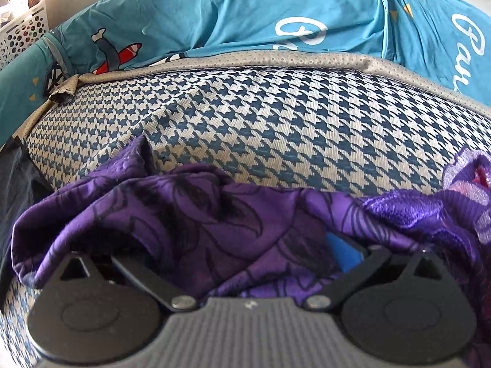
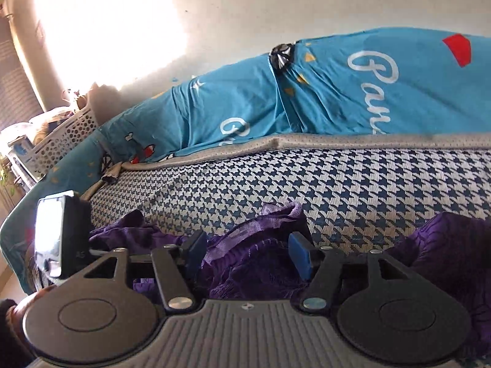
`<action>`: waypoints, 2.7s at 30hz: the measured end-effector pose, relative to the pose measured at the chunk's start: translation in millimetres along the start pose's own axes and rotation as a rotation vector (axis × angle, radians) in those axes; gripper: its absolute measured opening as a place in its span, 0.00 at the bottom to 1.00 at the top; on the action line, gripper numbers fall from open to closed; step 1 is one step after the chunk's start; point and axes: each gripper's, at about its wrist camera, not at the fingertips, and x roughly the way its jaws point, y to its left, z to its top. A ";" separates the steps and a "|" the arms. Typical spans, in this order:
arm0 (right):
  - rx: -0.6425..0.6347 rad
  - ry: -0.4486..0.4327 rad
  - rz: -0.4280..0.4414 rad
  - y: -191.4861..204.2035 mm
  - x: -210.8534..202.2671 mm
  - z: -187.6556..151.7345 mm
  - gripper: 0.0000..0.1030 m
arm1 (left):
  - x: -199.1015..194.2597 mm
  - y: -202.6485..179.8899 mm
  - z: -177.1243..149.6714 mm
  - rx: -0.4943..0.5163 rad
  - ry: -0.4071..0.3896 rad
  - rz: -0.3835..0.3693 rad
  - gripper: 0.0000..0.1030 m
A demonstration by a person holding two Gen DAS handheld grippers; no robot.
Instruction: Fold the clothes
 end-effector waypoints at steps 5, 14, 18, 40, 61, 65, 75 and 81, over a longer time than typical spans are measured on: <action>0.116 0.052 -0.111 -13.9 33.4 3.0 0.61 | -2.1 3.9 -4.9 0.003 0.005 -0.011 1.00; 0.160 0.096 -0.205 -18.7 62.1 -1.5 0.42 | -8.7 4.5 -12.5 0.031 0.000 0.004 1.00; 0.135 0.095 -0.221 -19.1 63.0 -5.7 0.13 | -21.3 0.3 -14.8 0.061 -0.020 0.010 1.00; 0.071 -0.271 0.126 14.2 -68.2 13.8 0.11 | -96.9 27.4 -4.0 -0.043 -0.236 -0.114 1.00; -0.401 0.184 0.213 89.5 -63.1 -93.9 0.20 | -39.0 7.2 -28.8 0.077 -0.022 -0.043 1.00; -0.242 0.043 0.333 71.5 -88.3 -66.0 0.43 | -39.8 7.6 -31.8 0.083 -0.027 -0.045 1.00; -0.127 0.080 0.292 79.2 -50.4 -53.1 0.48 | -39.1 23.5 -26.8 0.021 0.005 -0.109 1.00; -0.172 0.151 0.195 88.4 -16.8 -60.3 0.48 | -41.3 32.7 -25.8 0.003 0.004 -0.149 1.00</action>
